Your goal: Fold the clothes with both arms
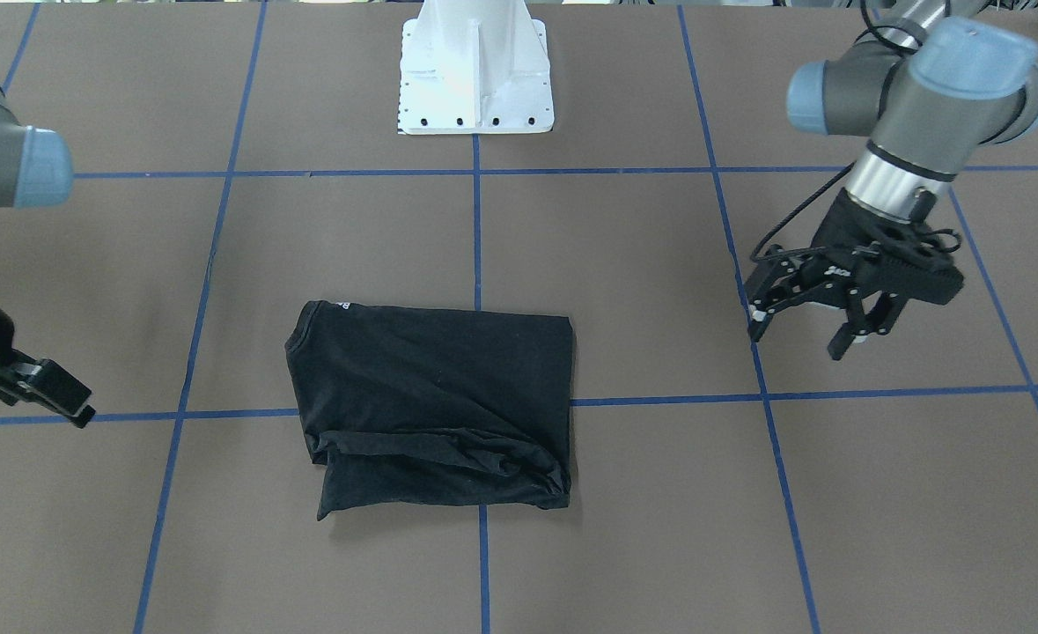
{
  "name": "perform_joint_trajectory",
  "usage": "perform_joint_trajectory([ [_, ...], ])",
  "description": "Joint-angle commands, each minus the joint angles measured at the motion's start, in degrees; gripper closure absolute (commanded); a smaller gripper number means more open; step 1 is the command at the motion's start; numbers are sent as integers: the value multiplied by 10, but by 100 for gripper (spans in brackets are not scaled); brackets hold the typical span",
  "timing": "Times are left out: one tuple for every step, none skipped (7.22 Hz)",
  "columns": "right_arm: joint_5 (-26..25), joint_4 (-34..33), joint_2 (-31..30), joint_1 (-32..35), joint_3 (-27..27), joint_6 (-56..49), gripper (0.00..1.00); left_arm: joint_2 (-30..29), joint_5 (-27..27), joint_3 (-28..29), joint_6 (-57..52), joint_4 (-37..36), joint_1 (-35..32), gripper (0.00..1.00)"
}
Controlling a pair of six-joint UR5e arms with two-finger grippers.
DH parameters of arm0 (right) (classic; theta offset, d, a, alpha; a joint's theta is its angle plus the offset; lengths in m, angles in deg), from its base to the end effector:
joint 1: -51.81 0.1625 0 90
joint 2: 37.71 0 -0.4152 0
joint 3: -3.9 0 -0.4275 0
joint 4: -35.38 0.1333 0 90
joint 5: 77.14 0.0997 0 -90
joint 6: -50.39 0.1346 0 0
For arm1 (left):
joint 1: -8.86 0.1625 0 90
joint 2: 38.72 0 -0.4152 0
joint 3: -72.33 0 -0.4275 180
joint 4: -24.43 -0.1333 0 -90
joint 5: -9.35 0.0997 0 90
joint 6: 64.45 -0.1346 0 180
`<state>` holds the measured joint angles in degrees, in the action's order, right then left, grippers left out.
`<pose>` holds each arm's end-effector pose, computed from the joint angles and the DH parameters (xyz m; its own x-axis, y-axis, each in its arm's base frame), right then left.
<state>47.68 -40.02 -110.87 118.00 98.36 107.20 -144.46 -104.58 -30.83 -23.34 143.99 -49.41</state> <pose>-0.2165 -0.6304 0.4357 0.6108 0.2711 0.7439 -0.3364 0.9394 -0.0661 0.2717 -0.5891 0.3349 0.6296 0.2912 -0.7202 0.1843 0.8446 0.5026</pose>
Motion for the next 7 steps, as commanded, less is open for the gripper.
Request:
perform_joint_trajectory([
  [59,-1,-94,84,34,-195,0,80,-57,-3,-237,-2,-113,1],
  [90,-38,-103,124,33,-292,0,103,-78,8,-305,-3,-158,1],
  [98,-100,-101,160,38,-374,0,104,-108,41,-361,-2,-210,1],
  [103,-156,-97,190,41,-457,0,102,-149,85,-444,-3,-268,1],
  [104,-224,-90,195,66,-503,0,100,-187,125,-478,-2,-302,1],
  [104,-297,-88,193,106,-527,0,99,-214,132,-480,-13,-312,1],
  [104,-334,-92,199,132,-558,0,101,-214,127,-479,-49,-313,1],
])
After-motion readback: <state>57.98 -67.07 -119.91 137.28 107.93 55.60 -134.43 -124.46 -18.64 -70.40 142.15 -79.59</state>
